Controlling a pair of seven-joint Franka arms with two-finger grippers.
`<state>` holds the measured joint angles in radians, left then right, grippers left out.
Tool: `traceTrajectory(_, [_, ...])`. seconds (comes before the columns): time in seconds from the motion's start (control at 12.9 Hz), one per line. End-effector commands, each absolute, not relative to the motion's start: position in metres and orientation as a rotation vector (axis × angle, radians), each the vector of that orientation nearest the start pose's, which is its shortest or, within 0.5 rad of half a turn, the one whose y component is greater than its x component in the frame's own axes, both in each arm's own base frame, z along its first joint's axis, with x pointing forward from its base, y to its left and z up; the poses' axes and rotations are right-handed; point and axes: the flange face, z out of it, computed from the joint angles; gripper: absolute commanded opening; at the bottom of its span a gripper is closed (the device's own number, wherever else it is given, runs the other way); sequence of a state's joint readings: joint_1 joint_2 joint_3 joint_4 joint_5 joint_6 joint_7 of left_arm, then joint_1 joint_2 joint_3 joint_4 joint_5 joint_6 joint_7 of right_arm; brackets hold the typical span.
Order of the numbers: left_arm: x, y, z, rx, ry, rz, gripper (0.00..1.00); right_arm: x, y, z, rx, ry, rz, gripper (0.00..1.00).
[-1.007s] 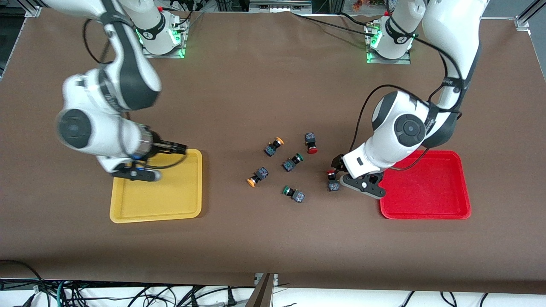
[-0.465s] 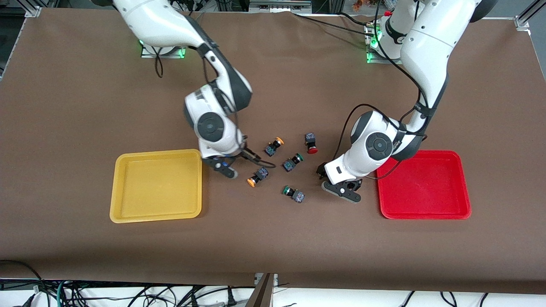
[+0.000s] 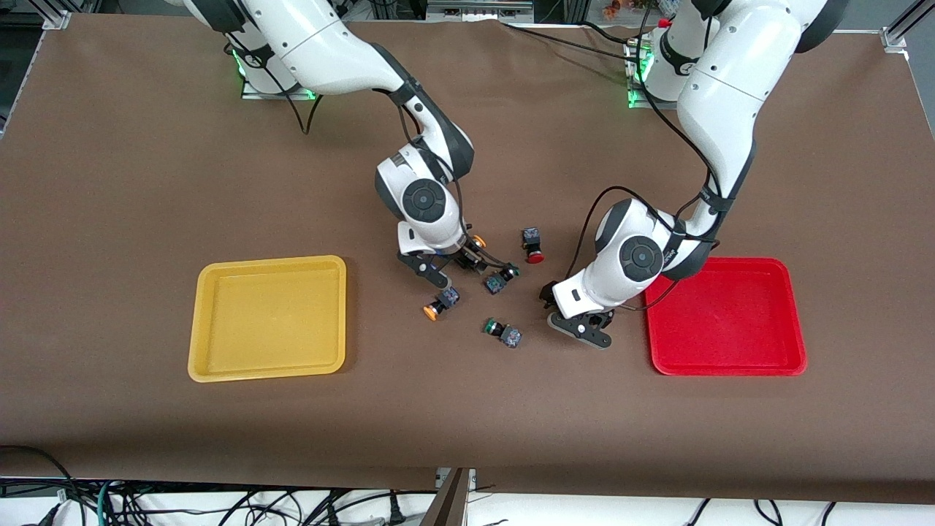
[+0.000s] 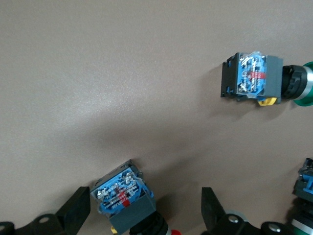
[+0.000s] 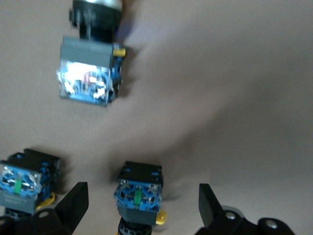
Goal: Place red and yellow buttons in trays
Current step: 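Grasp a yellow button with the right gripper while the left grasps red, then place the yellow button in the yellow tray while the left places red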
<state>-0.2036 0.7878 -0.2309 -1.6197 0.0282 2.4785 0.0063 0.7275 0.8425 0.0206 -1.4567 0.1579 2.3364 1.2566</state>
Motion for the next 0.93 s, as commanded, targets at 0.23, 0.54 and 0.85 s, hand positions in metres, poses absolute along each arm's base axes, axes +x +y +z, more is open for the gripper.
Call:
traceTrajectory(0.23, [0.645, -0.271, 0.178, -3.109, 0.791, -0.145, 0.2, 0.524, 0.501, 0.176, -2.903, 0.917, 0.125, 0.0])
traceTrajectory(0.54, [0.658, -0.261, 0.246, -3.066, 0.819, -0.18, 0.15, 0.552, 0.48, 0.22, -2.921, 0.826, 0.023, 0.0])
traceTrajectory(0.85, [0.668, -0.188, 0.288, -3.014, 0.832, -0.023, 0.16, 0.615, 0.361, 0.293, -3.067, 0.496, 0.155, 0.0])
